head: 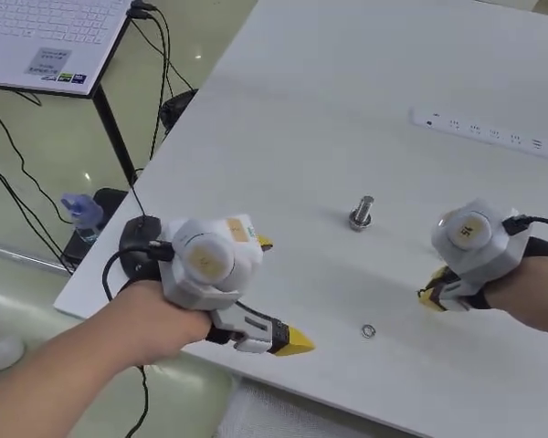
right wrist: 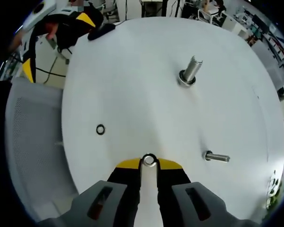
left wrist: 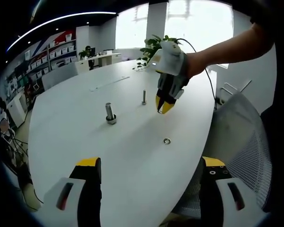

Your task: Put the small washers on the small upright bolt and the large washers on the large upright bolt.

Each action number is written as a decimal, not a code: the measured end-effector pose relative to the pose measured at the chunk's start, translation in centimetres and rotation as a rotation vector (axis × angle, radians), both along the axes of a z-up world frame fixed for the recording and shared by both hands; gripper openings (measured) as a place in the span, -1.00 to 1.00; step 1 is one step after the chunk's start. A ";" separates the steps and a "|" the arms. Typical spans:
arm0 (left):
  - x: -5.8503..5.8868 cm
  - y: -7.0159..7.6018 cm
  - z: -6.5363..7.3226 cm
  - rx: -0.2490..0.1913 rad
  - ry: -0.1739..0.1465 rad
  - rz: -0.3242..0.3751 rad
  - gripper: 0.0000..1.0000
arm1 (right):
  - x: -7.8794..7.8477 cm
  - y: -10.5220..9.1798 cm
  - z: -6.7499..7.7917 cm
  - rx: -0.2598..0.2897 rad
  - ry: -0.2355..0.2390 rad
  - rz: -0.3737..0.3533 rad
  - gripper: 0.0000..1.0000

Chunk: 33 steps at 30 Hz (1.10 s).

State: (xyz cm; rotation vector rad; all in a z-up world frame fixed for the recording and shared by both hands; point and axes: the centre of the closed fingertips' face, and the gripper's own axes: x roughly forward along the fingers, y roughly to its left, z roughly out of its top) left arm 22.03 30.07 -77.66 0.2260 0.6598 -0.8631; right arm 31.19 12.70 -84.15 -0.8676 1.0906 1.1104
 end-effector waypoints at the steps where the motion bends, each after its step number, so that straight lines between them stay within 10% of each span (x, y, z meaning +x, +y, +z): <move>1: 0.0 0.0 0.0 0.001 0.001 -0.001 0.71 | 0.2 -0.5 0.3 -0.004 -0.003 -0.001 -0.76; 15: 0.6 -0.6 -0.2 0.010 0.007 -0.019 0.71 | 3.9 -4.0 3.0 -0.011 -0.056 -0.062 -0.76; 33: 1.5 -0.4 -0.4 0.008 0.012 -0.020 0.70 | 8.7 -3.1 4.0 -0.007 -0.098 -0.068 -0.76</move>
